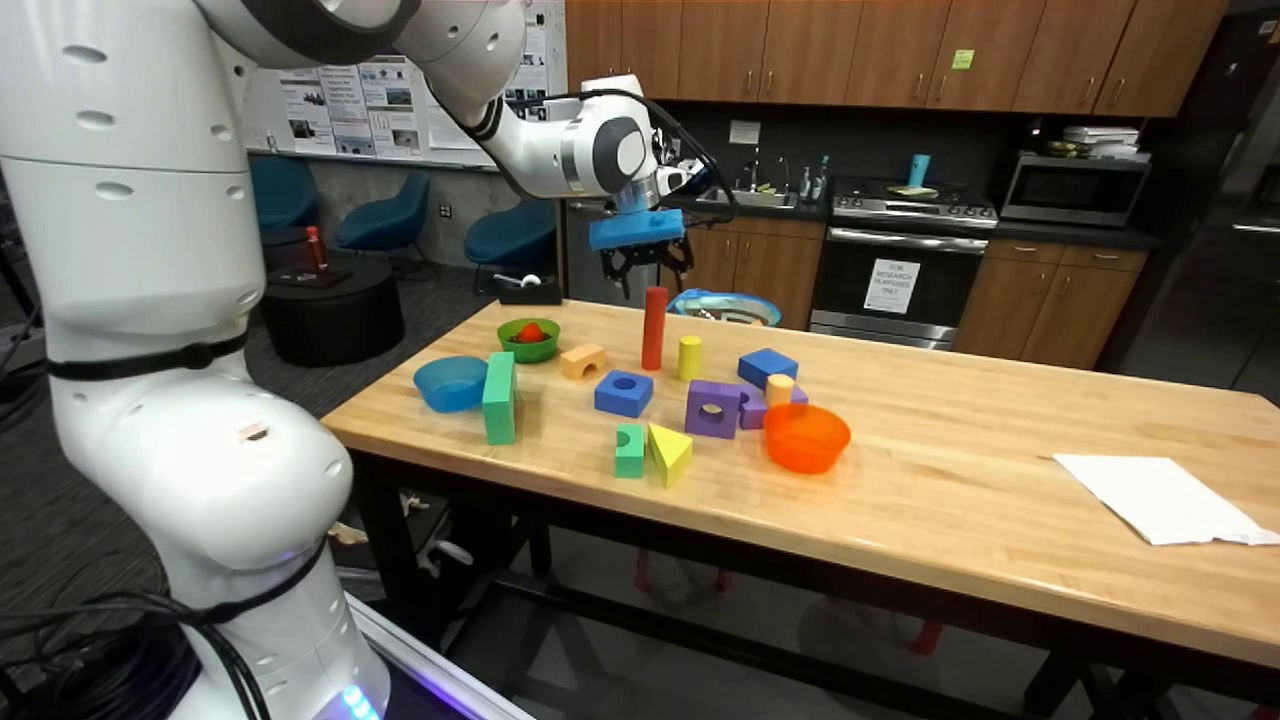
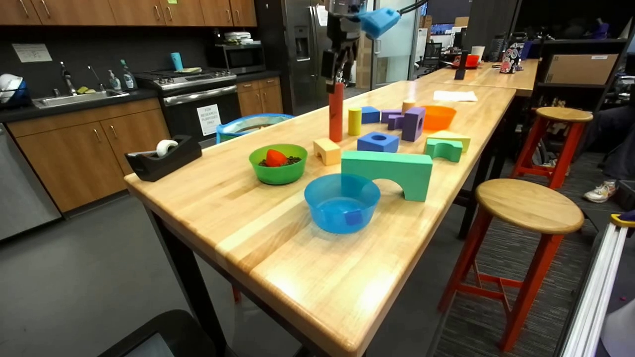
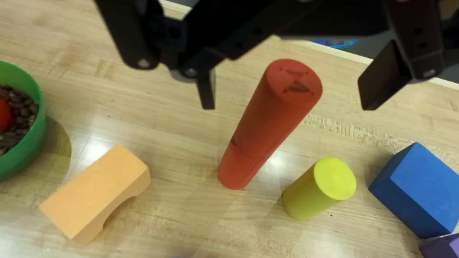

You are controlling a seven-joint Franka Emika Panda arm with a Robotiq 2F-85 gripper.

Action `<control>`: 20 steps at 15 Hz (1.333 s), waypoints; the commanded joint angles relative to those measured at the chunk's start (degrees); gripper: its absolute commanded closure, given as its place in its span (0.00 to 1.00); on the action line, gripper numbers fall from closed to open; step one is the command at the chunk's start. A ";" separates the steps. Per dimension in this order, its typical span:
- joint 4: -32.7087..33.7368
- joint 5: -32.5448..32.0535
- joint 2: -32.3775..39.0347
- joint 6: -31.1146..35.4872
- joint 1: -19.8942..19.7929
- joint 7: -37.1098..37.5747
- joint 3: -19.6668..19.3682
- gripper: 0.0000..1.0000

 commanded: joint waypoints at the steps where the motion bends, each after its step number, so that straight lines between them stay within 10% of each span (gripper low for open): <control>1: 2.70 0.29 1.60 -2.59 -0.22 0.60 0.10 0.00; 7: 4.40 1.80 2.87 -4.77 -0.53 -0.15 0.31 0.00; 16: 5.36 3.53 3.45 -5.49 -0.90 -0.55 0.34 0.79; 20: 5.23 4.01 2.90 -6.61 -1.10 -0.79 0.39 0.85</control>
